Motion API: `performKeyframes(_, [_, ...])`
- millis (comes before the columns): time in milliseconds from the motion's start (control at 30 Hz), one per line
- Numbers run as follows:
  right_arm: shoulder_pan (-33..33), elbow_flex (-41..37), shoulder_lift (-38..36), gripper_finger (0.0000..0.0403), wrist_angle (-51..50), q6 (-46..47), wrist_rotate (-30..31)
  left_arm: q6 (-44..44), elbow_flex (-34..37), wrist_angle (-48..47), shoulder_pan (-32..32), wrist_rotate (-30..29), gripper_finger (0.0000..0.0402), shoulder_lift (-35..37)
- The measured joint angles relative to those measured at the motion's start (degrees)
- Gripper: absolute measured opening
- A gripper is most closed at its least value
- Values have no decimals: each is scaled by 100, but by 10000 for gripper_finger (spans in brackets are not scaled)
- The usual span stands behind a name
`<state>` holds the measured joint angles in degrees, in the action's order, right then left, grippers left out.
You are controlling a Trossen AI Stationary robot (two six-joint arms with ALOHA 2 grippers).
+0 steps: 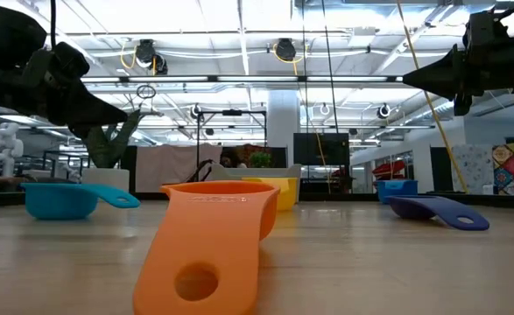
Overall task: Nest measuring cups in basket
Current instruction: Move the red measuring cup to the center of the table
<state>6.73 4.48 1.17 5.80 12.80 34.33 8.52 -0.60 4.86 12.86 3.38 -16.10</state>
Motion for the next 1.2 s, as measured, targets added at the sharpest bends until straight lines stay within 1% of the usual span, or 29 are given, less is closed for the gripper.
performKeyframes(267, [-1, 0, 0, 0, -1, 0, 0, 157, 0, 66, 0, -25, 24, 0])
performKeyframes(400, [1, 0, 0, 0, -4, 38, -4, 450, 0, 320, 0, -140, 24, -2])
performKeyframes(467, [4, -1, -1, 0, 16, 65, 0, 247, -10, 770, 2, -147, 24, -2])
performKeyframes(533, [-9, -1, 0, 0, 260, -181, 14, 29, -233, 906, 2, -137, 24, -2])
performKeyframes(600, [-14, 0, 0, 1, 781, -501, -30, -107, -723, 578, 2, -131, 24, -2])
performKeyframes(700, [-14, 2, -2, 10, 1629, -1022, -369, -355, -1692, -639, 2, -143, 24, -220])
performKeyframes(733, [-14, 25, -2, 15, 1771, -1153, -453, -436, -2031, -1127, 2, -147, 25, -342])
performKeyframes(800, [-14, 172, 32, 28, 1719, -1323, -451, -567, -2727, -1817, 2, -149, 31, -664])
performKeyframes(933, [-14, 640, 324, 66, 1363, -1700, -439, -847, -3904, -2637, -21, -153, 60, -1369])
performKeyframes(1067, [-14, 1451, 972, 112, 1005, -2270, -439, -1260, -4822, -3054, -69, -150, 102, -2058])
performKeyframes(1200, [-14, 2475, 1777, 155, 323, -2777, -437, -1413, -5570, -3616, -68, -153, 146, -2718])
